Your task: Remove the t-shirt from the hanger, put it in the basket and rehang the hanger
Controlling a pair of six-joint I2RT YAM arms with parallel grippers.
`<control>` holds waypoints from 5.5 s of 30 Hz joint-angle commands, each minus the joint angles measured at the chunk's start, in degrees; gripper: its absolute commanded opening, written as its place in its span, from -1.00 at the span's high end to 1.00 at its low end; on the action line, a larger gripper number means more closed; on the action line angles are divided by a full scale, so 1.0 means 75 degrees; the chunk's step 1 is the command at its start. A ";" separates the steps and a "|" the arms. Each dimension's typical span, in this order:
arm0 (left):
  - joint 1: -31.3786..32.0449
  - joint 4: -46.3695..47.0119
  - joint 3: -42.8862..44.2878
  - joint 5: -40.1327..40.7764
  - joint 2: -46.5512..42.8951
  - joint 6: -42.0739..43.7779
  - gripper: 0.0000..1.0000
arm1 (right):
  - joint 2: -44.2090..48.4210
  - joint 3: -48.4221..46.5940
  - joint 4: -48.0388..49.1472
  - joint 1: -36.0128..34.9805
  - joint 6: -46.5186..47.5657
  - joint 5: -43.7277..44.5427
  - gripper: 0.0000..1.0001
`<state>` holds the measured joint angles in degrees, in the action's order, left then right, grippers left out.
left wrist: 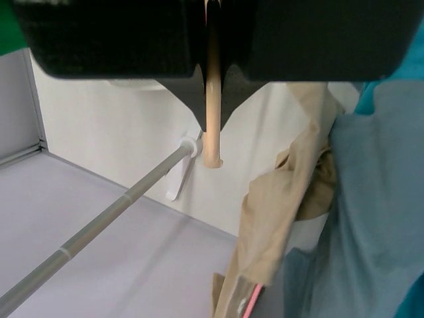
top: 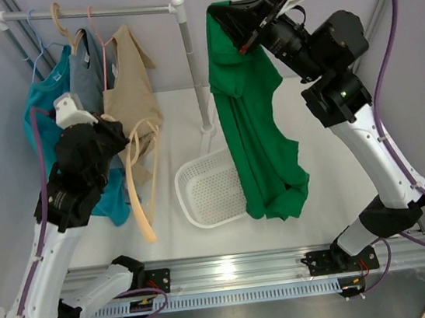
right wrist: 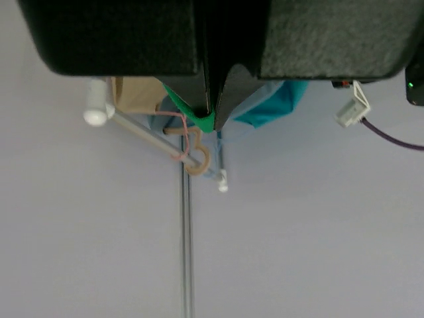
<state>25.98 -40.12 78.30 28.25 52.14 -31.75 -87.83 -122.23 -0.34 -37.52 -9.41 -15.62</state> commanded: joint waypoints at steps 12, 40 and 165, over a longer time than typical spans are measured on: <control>-0.0311 0.2031 0.1617 -0.1176 0.1777 0.1174 0.99 | 0.0014 -0.0614 -0.1172 0.0526 -0.0221 -0.0331 1.00; -0.0850 0.1317 0.6950 -0.2548 0.5668 0.2580 0.99 | -0.1300 0.6428 -0.4058 -0.1009 -0.1569 0.2795 -0.30; 0.0532 0.5009 0.3036 -0.0333 0.4098 0.3635 0.99 | -0.0431 0.4239 0.1476 -0.1056 -0.2848 -0.2184 -0.96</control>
<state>30.04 -5.37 99.11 25.30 82.28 -6.33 -94.41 -90.00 9.04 -44.97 -31.09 -31.14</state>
